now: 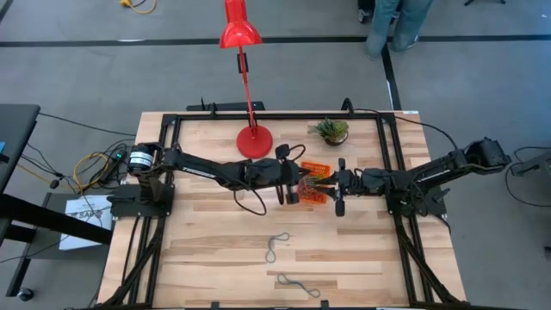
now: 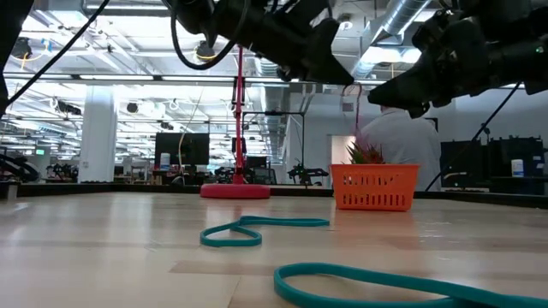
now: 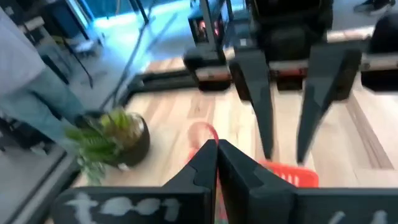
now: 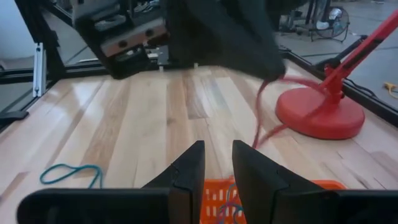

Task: Pick and place items into bin
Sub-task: Put the red rubberband into the orange basket, then put the top blue rubberband into the orange basket

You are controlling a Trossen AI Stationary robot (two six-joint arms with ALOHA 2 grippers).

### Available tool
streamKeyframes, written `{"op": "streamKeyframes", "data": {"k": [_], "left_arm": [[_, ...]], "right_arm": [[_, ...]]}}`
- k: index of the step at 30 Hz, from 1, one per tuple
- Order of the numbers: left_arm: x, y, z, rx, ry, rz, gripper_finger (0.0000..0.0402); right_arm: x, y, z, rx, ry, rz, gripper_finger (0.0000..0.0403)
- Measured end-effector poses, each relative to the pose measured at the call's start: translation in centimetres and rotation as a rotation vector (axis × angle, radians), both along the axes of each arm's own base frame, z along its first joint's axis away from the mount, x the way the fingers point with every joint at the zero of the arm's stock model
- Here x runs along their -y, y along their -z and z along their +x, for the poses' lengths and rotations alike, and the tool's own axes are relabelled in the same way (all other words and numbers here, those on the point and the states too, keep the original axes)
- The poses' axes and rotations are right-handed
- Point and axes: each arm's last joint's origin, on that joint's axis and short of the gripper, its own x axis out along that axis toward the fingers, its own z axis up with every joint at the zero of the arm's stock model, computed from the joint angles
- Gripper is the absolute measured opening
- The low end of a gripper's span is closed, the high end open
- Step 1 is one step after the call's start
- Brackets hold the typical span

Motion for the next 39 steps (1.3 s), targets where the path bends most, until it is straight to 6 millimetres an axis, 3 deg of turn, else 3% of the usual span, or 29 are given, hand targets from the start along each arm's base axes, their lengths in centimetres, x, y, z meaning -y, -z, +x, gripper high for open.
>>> {"op": "streamKeyframes", "data": {"k": [10,19,23,39], "left_arm": [[0.2,0.4,-0.1,-0.017,0.026,-0.123,0.0],[0.1,3.8,1.2,-0.03,0.006,-0.183,0.0],[0.0,3.9,1.3,-0.014,-0.011,-0.18,0.0002],[0.7,4.0,1.3,-0.023,0.027,-0.261,0.0116]], "right_arm": [[0.0,-0.6,0.1,0.059,0.0,0.008,0.0077],[0.0,-1.5,0.2,0.152,-0.004,-0.009,0.0077],[0.0,-1.4,0.2,0.138,-0.005,-0.013,0.0077],[-0.3,-0.6,0.3,0.081,-0.014,0.009,0.0077]]}}
